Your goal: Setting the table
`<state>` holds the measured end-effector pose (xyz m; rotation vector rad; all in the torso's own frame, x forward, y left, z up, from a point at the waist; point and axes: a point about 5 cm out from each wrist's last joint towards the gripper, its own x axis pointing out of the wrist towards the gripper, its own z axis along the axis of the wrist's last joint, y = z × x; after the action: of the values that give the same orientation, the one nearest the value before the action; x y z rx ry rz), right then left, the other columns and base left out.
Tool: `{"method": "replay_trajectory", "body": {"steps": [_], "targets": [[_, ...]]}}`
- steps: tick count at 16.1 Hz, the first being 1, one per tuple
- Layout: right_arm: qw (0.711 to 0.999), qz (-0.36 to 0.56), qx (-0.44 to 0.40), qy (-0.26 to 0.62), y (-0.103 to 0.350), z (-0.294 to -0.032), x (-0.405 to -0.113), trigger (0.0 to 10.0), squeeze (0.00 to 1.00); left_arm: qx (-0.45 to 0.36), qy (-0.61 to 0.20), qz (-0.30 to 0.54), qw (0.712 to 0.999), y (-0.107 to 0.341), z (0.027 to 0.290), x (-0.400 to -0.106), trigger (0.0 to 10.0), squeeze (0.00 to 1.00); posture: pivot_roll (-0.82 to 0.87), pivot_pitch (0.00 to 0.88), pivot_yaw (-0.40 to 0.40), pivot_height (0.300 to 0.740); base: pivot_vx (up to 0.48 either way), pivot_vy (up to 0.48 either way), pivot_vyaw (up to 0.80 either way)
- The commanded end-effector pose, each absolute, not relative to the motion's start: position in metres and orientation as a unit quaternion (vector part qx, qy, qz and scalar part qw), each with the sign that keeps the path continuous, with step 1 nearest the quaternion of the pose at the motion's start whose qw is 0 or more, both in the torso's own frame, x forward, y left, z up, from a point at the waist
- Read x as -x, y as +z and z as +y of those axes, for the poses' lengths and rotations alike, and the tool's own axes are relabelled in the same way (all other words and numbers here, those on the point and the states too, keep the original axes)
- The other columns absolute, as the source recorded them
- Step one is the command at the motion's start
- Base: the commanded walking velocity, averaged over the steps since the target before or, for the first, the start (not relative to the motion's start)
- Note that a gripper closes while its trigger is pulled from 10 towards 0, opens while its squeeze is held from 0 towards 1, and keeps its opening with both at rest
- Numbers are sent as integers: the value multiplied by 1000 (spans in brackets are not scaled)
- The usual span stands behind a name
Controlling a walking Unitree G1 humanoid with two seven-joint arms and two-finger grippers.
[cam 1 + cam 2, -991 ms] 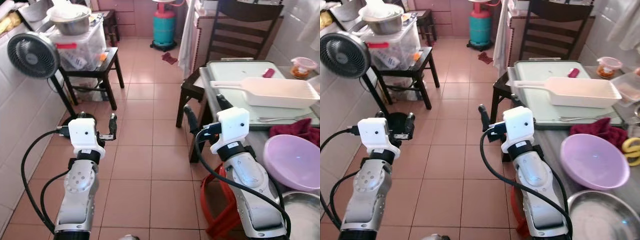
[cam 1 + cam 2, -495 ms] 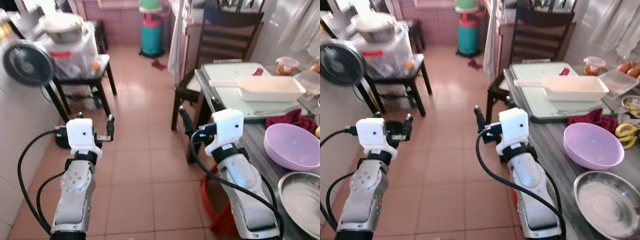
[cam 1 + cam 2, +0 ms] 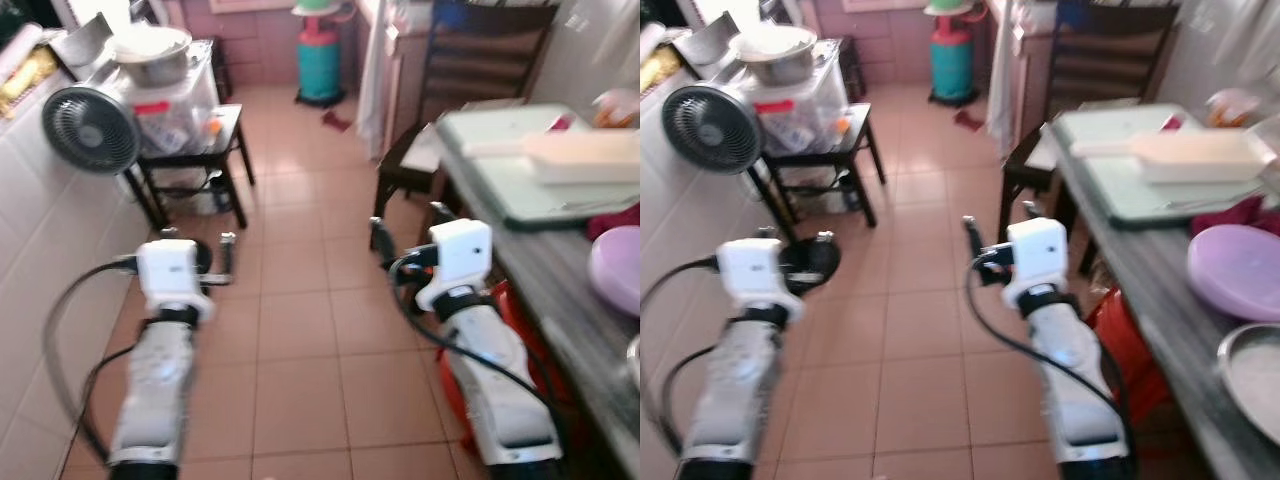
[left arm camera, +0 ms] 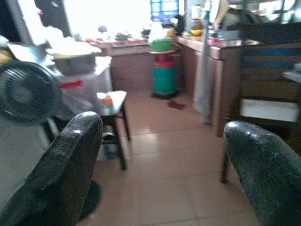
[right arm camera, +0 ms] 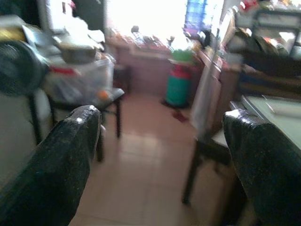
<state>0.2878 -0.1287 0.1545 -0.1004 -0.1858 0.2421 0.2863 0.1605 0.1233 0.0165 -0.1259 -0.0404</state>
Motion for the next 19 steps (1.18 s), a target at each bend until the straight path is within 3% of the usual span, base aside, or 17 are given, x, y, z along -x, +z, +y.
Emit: {"method": "replay_trajectory", "body": {"steps": [1,7,10,14,19], "targets": [[987,-88,39,129,149,-125,-290,10000,0,-13,-17,-36,999,110,166,-285,10000,0,14,55,35,740,0,341,0],[991,44,48,119,74,-141,-297,10000,0,1,-24,105,994,34,163,-274,10000,0,3,36,14,740,0,339,0],[985,141,42,87,29,-158,-292,10000,0,-33,-44,168,984,2,160,-265,10000,0,-9,26,16,740,0,338,0],[964,258,34,50,-16,-177,-268,10000,0,-45,-40,284,957,-36,166,-246,10000,0,-19,14,32,740,0,314,0],[939,339,36,45,-47,-176,-241,10000,0,-93,-76,334,935,-50,162,-238,10000,0,-38,0,44,740,0,337,0]]}}
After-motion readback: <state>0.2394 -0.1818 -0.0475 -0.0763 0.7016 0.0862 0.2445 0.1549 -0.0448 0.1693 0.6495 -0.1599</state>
